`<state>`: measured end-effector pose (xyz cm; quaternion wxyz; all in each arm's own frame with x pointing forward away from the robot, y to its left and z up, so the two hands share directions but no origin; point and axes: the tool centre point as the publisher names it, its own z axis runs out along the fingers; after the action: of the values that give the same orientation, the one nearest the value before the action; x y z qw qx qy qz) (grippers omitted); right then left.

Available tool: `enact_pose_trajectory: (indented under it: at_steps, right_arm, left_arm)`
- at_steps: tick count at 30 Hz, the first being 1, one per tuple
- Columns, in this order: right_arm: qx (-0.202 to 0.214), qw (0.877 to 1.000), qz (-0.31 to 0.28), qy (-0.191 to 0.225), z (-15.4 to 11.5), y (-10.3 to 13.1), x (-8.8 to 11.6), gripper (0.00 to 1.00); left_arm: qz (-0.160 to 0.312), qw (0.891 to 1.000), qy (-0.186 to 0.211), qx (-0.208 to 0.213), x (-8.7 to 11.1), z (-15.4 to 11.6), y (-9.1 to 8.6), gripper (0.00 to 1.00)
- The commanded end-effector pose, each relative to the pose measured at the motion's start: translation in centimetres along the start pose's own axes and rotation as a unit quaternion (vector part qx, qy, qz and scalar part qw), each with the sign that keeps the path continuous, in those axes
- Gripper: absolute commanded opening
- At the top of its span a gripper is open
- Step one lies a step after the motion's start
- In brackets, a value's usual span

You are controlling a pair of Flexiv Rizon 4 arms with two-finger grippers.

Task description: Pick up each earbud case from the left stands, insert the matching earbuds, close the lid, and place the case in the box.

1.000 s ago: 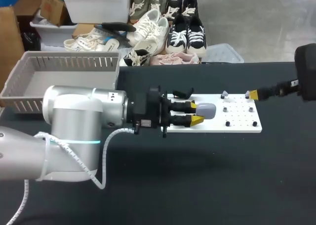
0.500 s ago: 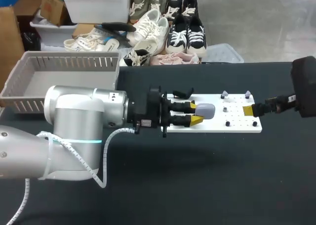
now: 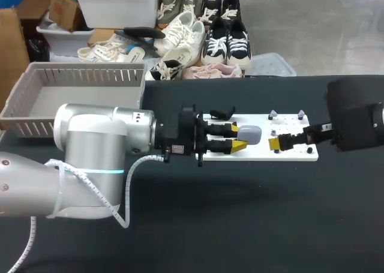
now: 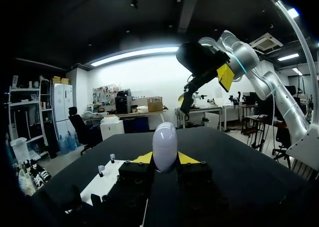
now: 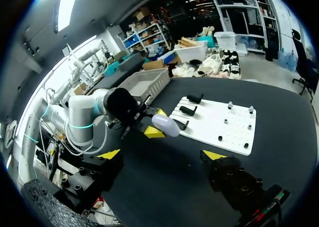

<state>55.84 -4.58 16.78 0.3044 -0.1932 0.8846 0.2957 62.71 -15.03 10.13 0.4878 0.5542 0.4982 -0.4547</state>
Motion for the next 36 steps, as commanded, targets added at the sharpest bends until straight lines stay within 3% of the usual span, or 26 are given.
enact_pose_trajectory:
  at_steps: [1, 18, 36]
  right_arm:
    - [0.094, 0.996, 0.008, 0.0, 2.4, 0.8, 0.1, 1.0]
    - [0.17, 0.985, 0.015, 0.0, 5.5, -0.4, 0.2, 1.0]
    - [0.196, 0.98, 0.026, 0.001, 5.7, -2.5, -0.8, 1.0]
  left_arm:
    - [0.0, 1.0, -0.001, 0.0, 0.1, 0.0, 0.1, 0.0]
    - [0.0, 1.0, -0.001, 0.0, 0.1, 0.0, 0.1, 0.0]
    - [0.0, 1.0, -0.001, 0.0, 0.1, 0.0, 0.1, 0.0]
